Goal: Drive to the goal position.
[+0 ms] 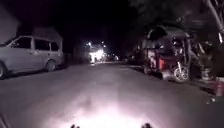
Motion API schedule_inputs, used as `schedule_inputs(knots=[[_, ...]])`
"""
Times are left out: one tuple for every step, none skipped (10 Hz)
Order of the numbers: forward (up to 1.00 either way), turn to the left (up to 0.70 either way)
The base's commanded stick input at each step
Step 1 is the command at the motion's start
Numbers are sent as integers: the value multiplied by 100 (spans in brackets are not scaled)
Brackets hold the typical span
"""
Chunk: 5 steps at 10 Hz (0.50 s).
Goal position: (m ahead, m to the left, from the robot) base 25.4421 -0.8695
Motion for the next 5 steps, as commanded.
schedule_inputs(knots=[[70, 0], [70, 0], [70, 0], [70, 0], [70, 0]])
